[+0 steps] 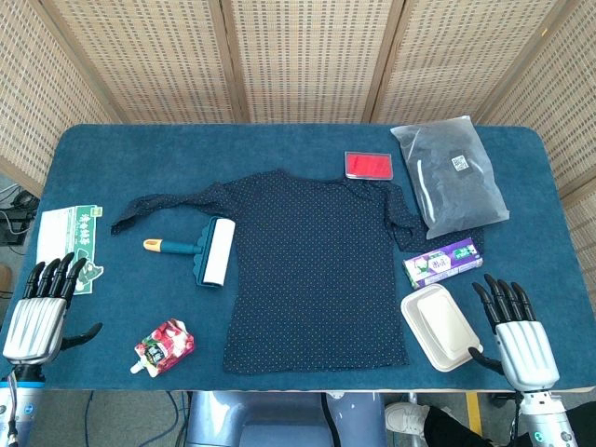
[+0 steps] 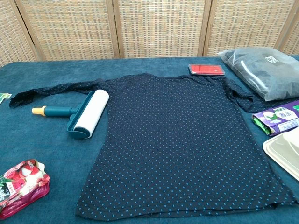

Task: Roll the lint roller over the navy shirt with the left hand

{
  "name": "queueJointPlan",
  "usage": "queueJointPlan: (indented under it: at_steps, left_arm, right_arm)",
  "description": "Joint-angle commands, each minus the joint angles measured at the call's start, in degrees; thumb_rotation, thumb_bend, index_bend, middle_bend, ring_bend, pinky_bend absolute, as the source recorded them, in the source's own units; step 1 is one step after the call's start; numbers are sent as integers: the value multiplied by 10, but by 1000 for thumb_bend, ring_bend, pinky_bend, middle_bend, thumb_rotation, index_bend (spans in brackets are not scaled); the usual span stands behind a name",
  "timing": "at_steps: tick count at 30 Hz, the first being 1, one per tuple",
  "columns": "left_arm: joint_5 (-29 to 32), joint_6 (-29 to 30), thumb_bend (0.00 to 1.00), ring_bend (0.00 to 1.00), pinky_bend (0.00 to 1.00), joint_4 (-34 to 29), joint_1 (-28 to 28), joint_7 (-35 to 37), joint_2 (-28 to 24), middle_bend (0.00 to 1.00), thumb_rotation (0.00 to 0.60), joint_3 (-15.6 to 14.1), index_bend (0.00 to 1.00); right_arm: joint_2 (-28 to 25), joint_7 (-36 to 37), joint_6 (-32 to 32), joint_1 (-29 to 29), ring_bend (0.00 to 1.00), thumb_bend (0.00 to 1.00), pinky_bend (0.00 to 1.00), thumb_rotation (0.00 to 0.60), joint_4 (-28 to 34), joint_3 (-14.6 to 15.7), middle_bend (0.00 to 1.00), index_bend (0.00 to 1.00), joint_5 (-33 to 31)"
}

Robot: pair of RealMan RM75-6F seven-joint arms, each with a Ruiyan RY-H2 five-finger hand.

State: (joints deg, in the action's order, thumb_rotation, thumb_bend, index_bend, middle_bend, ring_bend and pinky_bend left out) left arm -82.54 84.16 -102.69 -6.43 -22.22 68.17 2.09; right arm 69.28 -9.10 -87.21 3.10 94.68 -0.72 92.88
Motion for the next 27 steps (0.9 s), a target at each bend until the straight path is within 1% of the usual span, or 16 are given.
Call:
queueJointPlan:
  at_steps: [1,11,17,27]
  left_arm:
    - [0,-1,178,0,0,0,0,0,0,0,600,0,0]
    - [-5,0,177,0,0,-1,0,5,-1,0,600,-2,0]
    - [4,-9,177,0,0,3,-4,2,2,0,600,-1,0]
    - [1,-6,177,0,0,1,-3,-6,4,0,600,-3,0]
  right_arm:
    - [1,0,1,0,0,133,0,600,0,0,0,0,0]
    - [-1,7,-3,0,0,133,0,600,1,1,0,0,4]
    - [1,7,1,1,0,132,0,600,-2,0,0,0,-1]
    - [-1,14,-1,0,0,133,0,600,-2,1,0,0,1]
